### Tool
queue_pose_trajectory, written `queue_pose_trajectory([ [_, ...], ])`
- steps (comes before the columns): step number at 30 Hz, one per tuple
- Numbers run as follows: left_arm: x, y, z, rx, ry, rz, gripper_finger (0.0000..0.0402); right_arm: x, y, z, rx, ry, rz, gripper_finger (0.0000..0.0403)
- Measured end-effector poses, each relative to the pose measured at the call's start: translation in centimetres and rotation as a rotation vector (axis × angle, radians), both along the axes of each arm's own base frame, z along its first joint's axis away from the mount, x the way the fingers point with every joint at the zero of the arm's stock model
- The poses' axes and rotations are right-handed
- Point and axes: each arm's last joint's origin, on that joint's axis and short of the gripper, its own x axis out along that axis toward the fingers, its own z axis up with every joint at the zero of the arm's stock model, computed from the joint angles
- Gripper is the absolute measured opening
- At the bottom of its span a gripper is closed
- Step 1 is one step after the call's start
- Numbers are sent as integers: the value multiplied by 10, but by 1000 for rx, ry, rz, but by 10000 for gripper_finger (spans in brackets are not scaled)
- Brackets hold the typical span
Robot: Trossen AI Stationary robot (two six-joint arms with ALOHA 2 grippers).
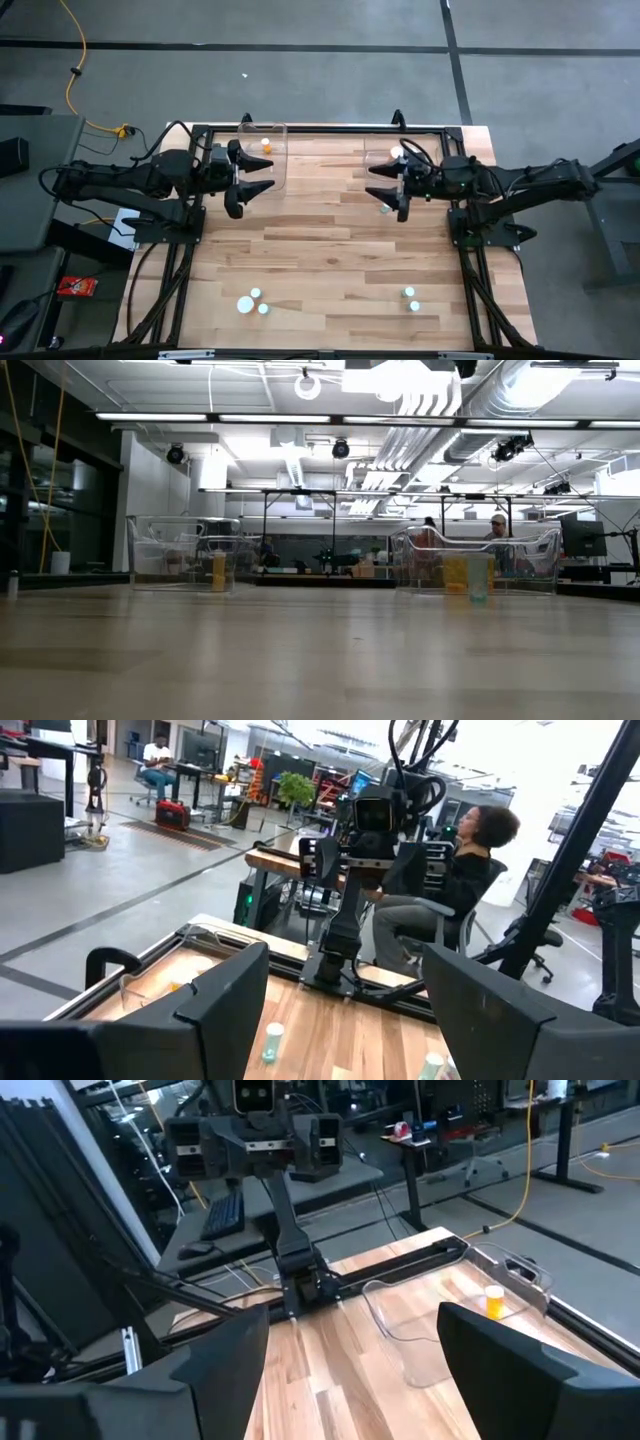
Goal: Pick and place medicine bottles into bin by pill shape (circle, oval)
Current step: Put the blue pill bottle into the left transparent bin
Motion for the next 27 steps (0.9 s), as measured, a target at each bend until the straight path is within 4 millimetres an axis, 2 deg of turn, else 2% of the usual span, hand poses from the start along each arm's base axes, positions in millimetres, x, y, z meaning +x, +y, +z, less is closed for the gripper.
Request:
queue_pose_trajectory([
  [5, 0, 0, 0, 0, 0, 0, 253, 0, 0, 0, -6, 1, 1, 282],
  [11, 0, 0, 0, 0, 1, 1, 253, 0, 0, 0, -120, 19, 8, 282],
  [20, 0, 0, 0, -3, 0, 1, 253, 0, 0, 0, -119, 18, 25, 282],
  [23, 0, 0, -1, -66, -5, 7, 253, 0, 1, 0, -118, 19, 26, 282],
  [27, 5, -3, -9, -156, 153, -41, 253, 0, 1, 0, -119, 19, 26, 282],
])
